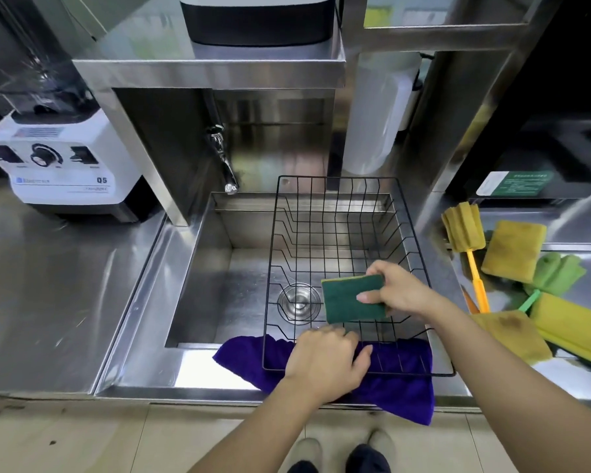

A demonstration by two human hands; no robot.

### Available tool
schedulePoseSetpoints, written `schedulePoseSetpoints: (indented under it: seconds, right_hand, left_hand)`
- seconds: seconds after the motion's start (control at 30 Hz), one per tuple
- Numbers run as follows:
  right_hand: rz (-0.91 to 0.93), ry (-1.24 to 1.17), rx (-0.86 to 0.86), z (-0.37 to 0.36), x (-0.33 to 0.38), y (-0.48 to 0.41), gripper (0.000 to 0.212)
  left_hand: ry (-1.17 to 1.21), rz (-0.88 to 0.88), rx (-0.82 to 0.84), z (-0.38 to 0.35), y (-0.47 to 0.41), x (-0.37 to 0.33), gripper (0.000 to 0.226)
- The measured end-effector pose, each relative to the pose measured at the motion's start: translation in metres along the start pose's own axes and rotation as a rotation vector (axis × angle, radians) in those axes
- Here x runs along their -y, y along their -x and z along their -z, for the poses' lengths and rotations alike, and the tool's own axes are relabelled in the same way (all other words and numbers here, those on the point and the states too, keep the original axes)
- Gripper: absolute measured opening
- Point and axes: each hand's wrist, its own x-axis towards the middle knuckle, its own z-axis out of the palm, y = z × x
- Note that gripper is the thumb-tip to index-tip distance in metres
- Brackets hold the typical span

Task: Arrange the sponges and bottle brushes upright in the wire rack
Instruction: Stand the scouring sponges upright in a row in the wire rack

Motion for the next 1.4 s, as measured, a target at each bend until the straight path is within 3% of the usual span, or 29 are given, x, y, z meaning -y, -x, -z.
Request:
schedulePoseSetpoints:
  seconds: [0.07, 0.27, 0.4, 0.67, 0.77, 0.87, 1.13, 1.27, 1.4]
  right_hand:
    - [0.015, -0.115, 0.045, 0.0, 0.008, 0.0, 0.019]
    - [0.003, 0.056, 0.211, -0.033, 0.009, -0.005, 0.01]
    - [-0.003, 0.049, 0.232, -0.04, 0.002, -0.01, 0.011]
    - [0.044, 0.19, 0.196, -0.038, -0.01, -0.009, 0.017]
    - [0.051, 0.313, 0.183, -0.035, -0.006, -0.004, 0.035]
    - [0.088, 0.367, 0.11, -0.025, -0.002, 0.003, 0.053]
    - [0.208, 0.174, -0.351, 0.036, -0.003, 0.032, 0.028]
    - [0.073, 0.159, -0.585, 0.068, -0.03, 0.043, 0.034]
    - [-0.274, 0.313, -0.561, 0.091, -0.066, 0.06, 0.071]
  left_hand:
    - [-0.005, 0.005, 0.005, -0.001, 0.0, 0.0, 0.041]
    - [0.014, 0.002, 0.007, -0.005, 0.001, 0.0, 0.043]
    - [0.009, -0.001, 0.001, -0.003, 0.001, -0.001, 0.041]
    - [0.023, -0.002, -0.013, -0.001, 0.001, -0.002, 0.038]
    - [0.011, -0.005, -0.007, 0.0, 0.0, -0.003, 0.039]
    - [0.005, -0.024, -0.009, 0.0, 0.0, -0.004, 0.04]
    - [-0.041, -0.125, -0.008, -0.002, -0.01, -0.017, 0.045]
    - [-0.045, -0.162, 0.049, -0.003, -0.019, -0.026, 0.046]
    - [-0.044, -0.202, 0.137, -0.006, -0.025, -0.037, 0.05]
